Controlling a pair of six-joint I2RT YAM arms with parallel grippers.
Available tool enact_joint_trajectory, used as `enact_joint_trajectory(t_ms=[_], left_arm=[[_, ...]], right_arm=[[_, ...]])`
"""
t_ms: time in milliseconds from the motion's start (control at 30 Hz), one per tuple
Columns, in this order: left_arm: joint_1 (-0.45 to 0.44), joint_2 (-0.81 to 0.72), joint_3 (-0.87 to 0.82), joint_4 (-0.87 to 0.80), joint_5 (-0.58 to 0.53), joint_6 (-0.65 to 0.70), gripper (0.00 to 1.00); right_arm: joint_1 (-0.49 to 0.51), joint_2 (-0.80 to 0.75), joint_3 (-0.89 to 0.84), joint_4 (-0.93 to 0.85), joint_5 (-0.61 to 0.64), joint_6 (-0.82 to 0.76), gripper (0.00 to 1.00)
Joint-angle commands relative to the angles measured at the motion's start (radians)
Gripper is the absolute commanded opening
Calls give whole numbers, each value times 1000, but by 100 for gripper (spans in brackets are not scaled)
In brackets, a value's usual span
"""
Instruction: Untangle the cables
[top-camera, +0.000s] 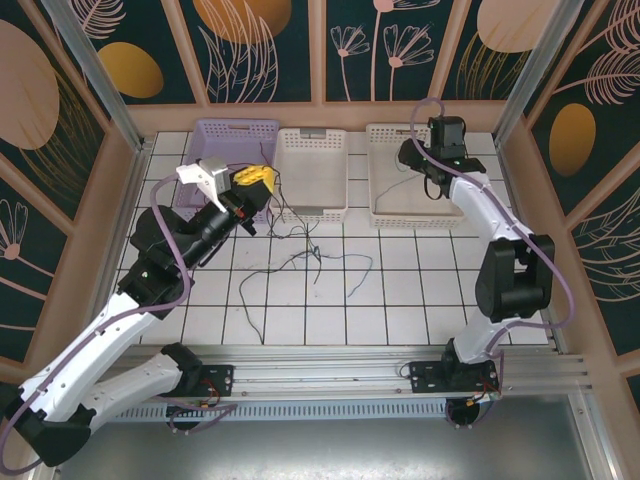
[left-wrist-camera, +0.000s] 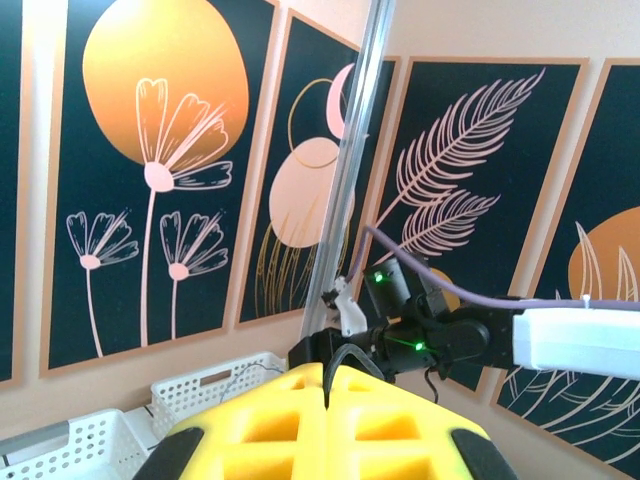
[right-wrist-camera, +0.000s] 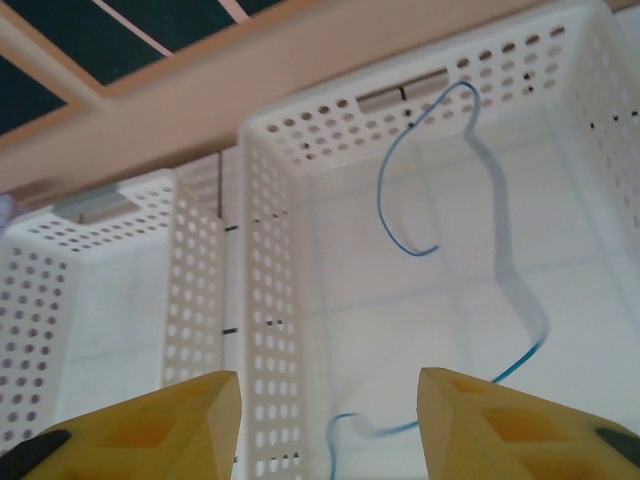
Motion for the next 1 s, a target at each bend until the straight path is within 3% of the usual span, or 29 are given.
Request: enact_joint_trajectory(t_ms=[0,233,400,567,733,967], left_arm=[[2,-16,-15,53,-18,12,0],[3,-27,-27,49,-47,25,0],[1,-34,-35,54,-56,29,0],[2,-40,-43,54,-77,33,0],[3,-54,-52,62,-100,32,0],[2,-59,-62,70,-114,33,0]], right_arm=[[8,-29,-10,-37,41,-9,51],[23,-90,-55,-58,28,10,51],[163,-269,-239,48,-30,-26,54],[313,-435,-497,209,-109,-30,58],[469,-541,-757,426,-107,-51,60],[586,-576,-996,727,-97,-75,64]])
